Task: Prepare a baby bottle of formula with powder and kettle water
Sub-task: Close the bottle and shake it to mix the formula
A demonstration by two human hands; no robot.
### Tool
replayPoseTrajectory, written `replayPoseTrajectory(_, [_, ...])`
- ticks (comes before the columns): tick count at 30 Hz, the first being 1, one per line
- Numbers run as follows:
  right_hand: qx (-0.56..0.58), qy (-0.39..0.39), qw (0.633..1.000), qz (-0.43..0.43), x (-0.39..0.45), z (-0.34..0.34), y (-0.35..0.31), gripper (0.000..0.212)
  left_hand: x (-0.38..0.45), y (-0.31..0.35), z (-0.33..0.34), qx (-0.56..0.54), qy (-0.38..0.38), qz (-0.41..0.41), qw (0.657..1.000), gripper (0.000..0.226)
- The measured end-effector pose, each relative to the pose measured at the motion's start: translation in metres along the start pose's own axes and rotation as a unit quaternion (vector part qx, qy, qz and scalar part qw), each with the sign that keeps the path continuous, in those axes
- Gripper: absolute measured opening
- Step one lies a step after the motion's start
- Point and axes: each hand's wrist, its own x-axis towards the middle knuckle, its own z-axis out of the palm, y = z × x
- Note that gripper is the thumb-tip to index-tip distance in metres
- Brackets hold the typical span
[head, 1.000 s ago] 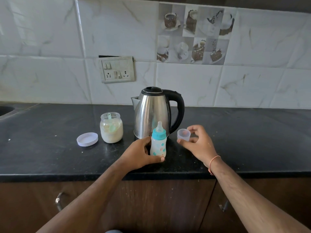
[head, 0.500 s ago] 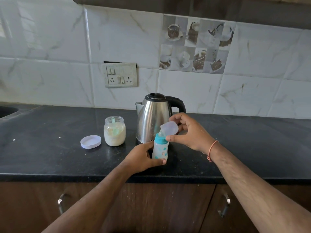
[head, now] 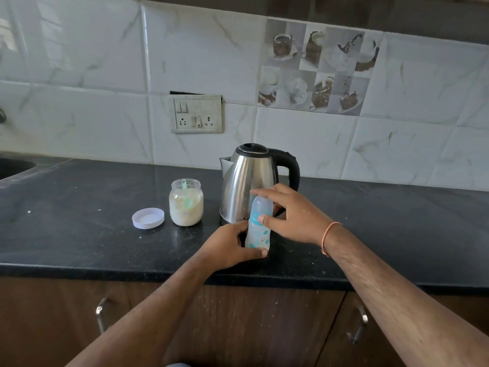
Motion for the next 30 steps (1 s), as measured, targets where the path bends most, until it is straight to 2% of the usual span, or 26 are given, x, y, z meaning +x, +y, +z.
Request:
replayPoseTrajectory(12, [0.004, 0.004, 1.000, 0.003, 0.005, 0.002, 0.002, 0.062, 0.001, 0.002, 0.000, 0.002, -0.006, -0.009, 1.000, 0.076])
replayPoseTrajectory(22, [0.002, 0.052, 0.998, -0.017, -0.006, 0.014, 0.003, 0.057, 0.002, -0.001, 0.002, -0.008, -0.005, 0.004, 1.000, 0.072])
replayPoseTrajectory(26, [-0.006, 0.040, 0.999, -0.020, -0.017, 0.028, 0.001, 0.077, 0.001, -0.002, 0.003, -0.010, 0.005, 0.030, 0.999, 0.063])
replayPoseTrajectory(30, [-0.004, 0.077, 0.997, -0.010, -0.016, 0.037, -0.002, 0.087, 0.003, -0.007, 0.004, -0.018, 0.011, 0.046, 0.999, 0.060])
